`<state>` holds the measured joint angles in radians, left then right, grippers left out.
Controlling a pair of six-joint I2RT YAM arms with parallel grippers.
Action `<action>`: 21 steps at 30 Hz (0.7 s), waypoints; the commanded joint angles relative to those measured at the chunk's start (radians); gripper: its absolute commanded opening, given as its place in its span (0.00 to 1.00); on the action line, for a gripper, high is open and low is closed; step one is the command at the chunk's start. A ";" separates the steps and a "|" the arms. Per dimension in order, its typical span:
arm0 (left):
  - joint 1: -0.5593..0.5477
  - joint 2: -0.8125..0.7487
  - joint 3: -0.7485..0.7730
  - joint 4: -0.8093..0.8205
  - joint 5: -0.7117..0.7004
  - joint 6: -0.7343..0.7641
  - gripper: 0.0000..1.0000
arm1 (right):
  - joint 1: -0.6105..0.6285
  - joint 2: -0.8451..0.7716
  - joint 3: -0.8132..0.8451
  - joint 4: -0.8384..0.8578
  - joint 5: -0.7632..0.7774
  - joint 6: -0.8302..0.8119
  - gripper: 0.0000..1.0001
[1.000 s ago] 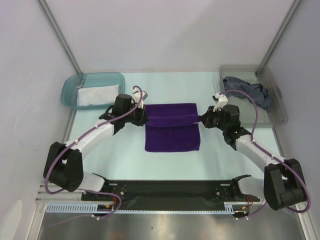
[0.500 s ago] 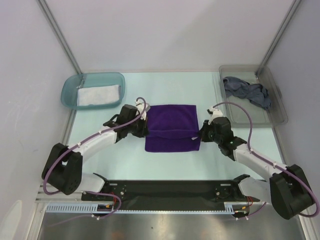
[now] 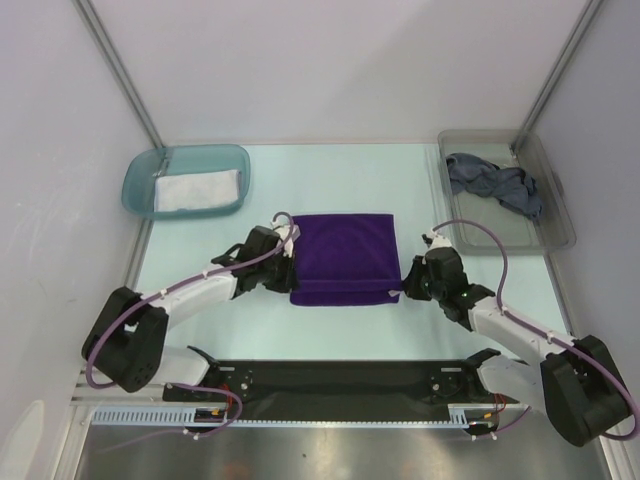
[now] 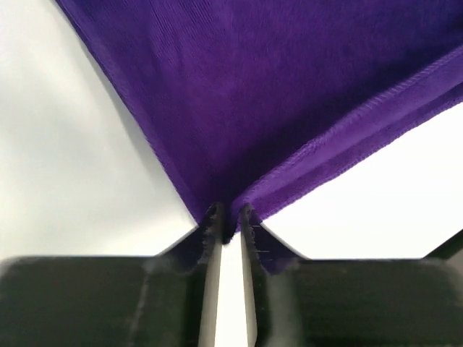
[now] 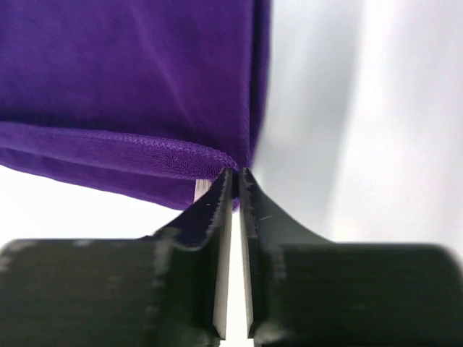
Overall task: Fold and stack the towels
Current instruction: Fold the towel
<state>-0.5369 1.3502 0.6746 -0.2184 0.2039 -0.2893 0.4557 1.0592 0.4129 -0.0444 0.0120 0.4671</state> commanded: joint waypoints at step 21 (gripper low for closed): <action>-0.058 0.009 0.072 -0.066 -0.133 -0.182 0.48 | -0.029 0.117 0.150 -0.121 -0.055 0.076 0.37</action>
<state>-0.5880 1.3396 0.7223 -0.3340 0.0593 -0.4206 0.4309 1.1370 0.5602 -0.2104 -0.0090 0.5465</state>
